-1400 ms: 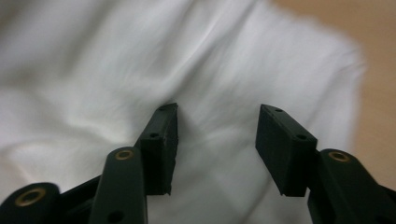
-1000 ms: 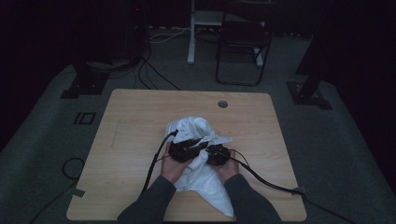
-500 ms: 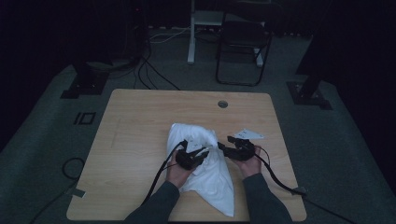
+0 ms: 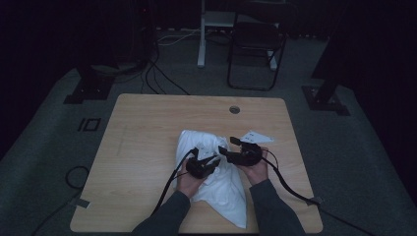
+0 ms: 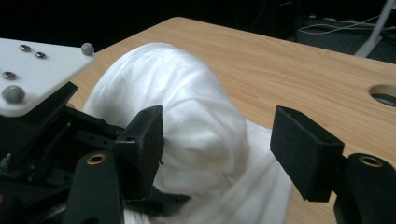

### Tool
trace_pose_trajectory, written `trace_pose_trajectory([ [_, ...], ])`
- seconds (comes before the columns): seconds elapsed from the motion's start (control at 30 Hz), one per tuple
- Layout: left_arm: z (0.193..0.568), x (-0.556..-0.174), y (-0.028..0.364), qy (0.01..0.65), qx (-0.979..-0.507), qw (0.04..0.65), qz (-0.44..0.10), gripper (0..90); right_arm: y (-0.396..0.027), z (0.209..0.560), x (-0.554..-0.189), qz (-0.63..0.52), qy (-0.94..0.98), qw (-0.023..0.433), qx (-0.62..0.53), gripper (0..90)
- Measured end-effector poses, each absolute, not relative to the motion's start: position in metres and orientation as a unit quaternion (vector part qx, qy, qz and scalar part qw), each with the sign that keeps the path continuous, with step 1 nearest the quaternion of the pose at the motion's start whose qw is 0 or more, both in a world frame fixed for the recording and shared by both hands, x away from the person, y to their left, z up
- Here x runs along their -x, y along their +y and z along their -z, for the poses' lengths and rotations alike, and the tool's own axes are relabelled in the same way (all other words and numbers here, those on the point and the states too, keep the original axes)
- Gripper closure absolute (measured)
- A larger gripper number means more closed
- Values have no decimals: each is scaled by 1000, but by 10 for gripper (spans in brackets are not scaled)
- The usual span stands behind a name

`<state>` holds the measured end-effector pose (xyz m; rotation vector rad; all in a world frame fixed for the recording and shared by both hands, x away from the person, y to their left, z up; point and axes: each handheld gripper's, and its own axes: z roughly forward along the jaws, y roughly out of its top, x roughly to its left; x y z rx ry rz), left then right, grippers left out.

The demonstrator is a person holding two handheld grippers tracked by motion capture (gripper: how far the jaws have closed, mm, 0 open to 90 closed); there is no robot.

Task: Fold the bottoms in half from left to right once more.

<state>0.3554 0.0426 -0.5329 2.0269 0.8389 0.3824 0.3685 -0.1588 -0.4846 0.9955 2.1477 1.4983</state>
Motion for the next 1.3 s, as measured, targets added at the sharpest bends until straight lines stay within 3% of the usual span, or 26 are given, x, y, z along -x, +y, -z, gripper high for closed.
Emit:
trace_pose_trajectory([
  [0.1,532,-355,44,338,-816,444,-150,760,-150,484,-372,-520,765,167,-342,339],
  [0.17,531,-355,44,338,-816,445,-148,751,-145,488,-382,-503,775,153,-351,486],
  [0.2,530,-355,44,338,-815,448,-141,738,-144,492,-389,-501,778,139,-352,611],
  [0.23,530,-355,44,338,-815,448,-141,719,-144,492,-389,-501,778,139,-352,611],
  [0.27,526,-353,46,333,-815,457,-129,676,-144,496,-397,-498,776,133,-363,739],
  [0.33,516,-348,51,325,-811,471,-122,624,-144,497,-401,-502,770,130,-372,763],
  [0.5,480,-336,76,308,-782,523,-139,571,-147,498,-406,-496,767,129,-386,765],
  [0.6,455,-342,115,353,-740,544,-178,567,-150,502,-408,-491,768,121,-394,761],
  [0.73,463,-362,135,401,-733,527,-155,577,-152,506,-409,-468,777,133,-400,756],
  [0.83,482,-369,127,397,-757,502,-133,590,-155,509,-410,-459,780,127,-406,733],
  [0.93,495,-370,119,394,-758,504,-127,618,-160,507,-407,-452,780,135,-412,624],
  [0.97,495,-370,119,394,-758,504,-127,629,-160,507,-407,-452,780,135,-412,624],
  [1.0,496,-369,114,392,-762,497,-137,636,-165,502,-402,-451,776,152,-415,553],
  [1.07,498,-367,107,388,-772,481,-149,642,-171,494,-395,-457,770,169,-412,507],
  [1.27,512,-367,86,386,-787,455,-154,678,-179,474,-377,-489,753,192,-396,455],
  [1.3,517,-364,75,376,-798,436,-178,688,-177,474,-375,-487,757,193,-390,454],
])
